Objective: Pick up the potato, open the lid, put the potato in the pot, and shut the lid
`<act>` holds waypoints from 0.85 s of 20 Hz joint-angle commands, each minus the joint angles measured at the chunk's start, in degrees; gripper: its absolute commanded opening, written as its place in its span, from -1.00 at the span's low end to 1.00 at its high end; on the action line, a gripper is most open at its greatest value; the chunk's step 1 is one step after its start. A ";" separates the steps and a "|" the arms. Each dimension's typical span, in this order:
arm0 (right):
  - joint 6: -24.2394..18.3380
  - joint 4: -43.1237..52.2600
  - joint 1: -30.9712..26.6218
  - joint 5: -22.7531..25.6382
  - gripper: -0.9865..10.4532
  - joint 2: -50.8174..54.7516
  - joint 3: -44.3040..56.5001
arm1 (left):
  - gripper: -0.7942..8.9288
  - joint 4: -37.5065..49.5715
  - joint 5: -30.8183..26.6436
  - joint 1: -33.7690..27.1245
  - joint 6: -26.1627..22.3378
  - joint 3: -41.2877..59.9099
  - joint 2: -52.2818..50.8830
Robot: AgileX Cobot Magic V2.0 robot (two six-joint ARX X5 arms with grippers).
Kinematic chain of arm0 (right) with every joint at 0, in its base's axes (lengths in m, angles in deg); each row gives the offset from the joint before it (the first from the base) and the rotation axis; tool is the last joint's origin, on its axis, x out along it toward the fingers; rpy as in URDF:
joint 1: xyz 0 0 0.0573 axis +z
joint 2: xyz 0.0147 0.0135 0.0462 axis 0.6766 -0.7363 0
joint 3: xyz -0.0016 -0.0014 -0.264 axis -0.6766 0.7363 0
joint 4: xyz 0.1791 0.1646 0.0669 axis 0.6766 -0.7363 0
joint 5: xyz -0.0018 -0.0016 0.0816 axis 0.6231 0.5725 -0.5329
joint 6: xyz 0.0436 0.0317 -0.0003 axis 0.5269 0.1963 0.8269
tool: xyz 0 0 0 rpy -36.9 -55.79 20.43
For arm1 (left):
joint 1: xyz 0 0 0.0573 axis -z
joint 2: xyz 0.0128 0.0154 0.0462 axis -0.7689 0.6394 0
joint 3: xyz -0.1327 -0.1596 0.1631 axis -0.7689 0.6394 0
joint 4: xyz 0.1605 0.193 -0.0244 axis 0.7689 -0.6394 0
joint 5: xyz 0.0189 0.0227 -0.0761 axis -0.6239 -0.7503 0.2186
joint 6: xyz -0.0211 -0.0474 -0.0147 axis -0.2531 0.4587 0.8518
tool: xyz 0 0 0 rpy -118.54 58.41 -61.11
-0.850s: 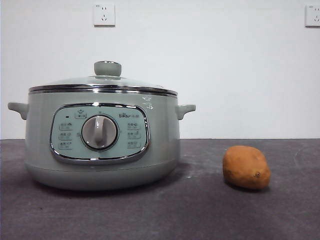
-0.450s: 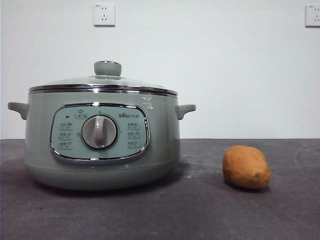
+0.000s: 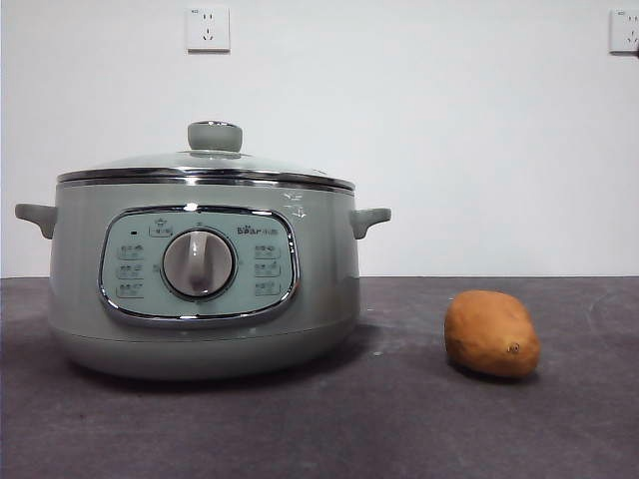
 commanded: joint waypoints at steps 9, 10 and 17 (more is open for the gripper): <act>6.03 4.26 20.35 13.94 0.06 -15.23 -3.69 | -0.06 0.90 -0.17 7.10 -1.77 -7.13 2.69; 6.49 4.83 21.81 16.15 0.06 -17.53 -4.09 | -0.06 1.03 -0.22 7.89 -1.77 -7.56 3.02; 11.47 11.47 25.46 21.59 0.05 -34.16 -4.24 | -0.06 0.44 -1.92 11.15 -1.77 -7.78 3.63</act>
